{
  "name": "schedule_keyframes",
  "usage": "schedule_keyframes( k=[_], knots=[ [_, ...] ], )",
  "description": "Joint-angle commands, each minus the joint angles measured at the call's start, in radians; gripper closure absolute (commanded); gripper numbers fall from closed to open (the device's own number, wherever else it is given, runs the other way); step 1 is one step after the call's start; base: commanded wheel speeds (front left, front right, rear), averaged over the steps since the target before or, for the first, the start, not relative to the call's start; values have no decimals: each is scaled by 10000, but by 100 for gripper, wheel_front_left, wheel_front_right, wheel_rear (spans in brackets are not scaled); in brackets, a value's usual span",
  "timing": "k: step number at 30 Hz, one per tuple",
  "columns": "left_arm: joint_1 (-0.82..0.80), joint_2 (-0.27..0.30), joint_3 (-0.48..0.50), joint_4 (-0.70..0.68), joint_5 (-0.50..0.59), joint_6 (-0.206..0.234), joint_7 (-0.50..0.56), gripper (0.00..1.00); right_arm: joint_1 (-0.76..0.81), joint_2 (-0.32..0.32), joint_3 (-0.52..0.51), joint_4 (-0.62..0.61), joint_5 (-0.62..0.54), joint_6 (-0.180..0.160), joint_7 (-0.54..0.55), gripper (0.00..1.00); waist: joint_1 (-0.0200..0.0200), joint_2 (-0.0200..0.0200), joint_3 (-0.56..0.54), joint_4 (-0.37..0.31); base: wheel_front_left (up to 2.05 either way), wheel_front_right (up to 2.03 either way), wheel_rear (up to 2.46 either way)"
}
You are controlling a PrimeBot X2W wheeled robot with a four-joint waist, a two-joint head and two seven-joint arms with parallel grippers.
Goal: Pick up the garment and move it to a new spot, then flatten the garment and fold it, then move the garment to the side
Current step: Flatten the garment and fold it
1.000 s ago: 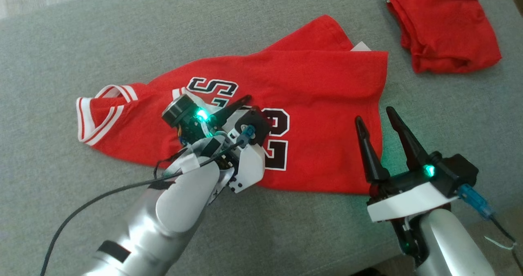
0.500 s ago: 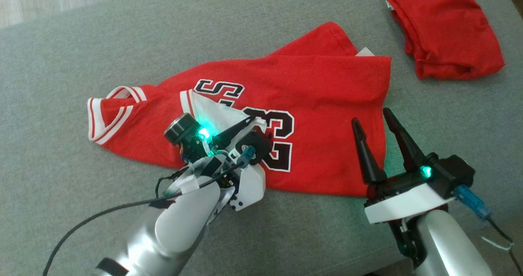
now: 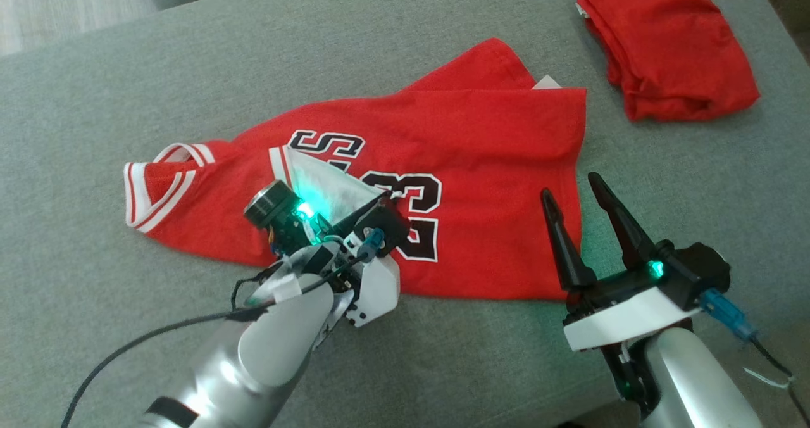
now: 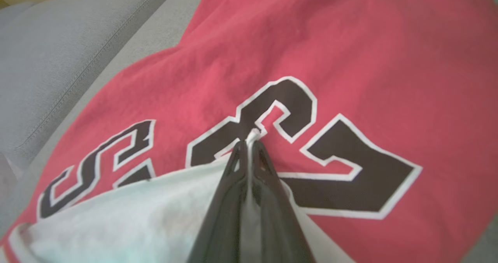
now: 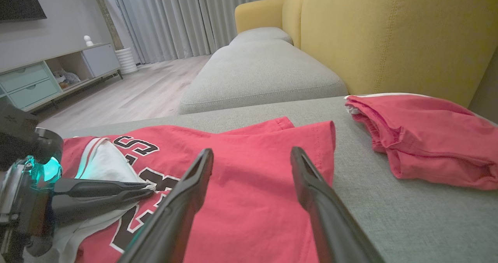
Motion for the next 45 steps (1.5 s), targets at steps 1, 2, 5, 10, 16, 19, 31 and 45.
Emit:
schedule_keyframes(
  k=[1,2,5,10,16,19,31,45],
  knots=[
    [-439,79,191,-264,-63,124,-180,100,-33,-78,130,-271,84,-7,-57,0,0,-1,-36,54,0,0,0],
    [-449,64,196,-299,-74,171,-292,100,-5,-71,83,-270,72,-7,-57,0,0,-1,-61,100,0,0,0],
    [-408,-11,271,-597,-205,333,-751,100,115,-56,-42,-252,47,-7,-57,0,0,-1,-163,309,0,0,0],
    [-79,-45,443,-1374,-614,388,-1382,100,316,-136,-89,-95,49,-7,-57,0,0,-1,-351,707,0,0,0],
    [1012,471,611,-3066,-1340,114,-1831,100,541,-334,-137,272,167,-7,-57,0,0,-1,-545,1456,0,0,0],
    [1614,804,681,-3840,-1585,130,-1793,100,571,-423,-103,555,218,-7,-57,0,0,-1,-556,1793,0,0,0],
    [2703,1195,537,-4360,-1866,304,-2028,100,199,-571,67,2055,272,-7,-57,0,0,-1,-458,2340,0,0,0],
    [2832,1123,393,-4067,-1933,593,-2201,0,-601,-753,-1365,2757,-404,-7,-57,100,0,-1,-518,2331,0,0,0]
  ],
)
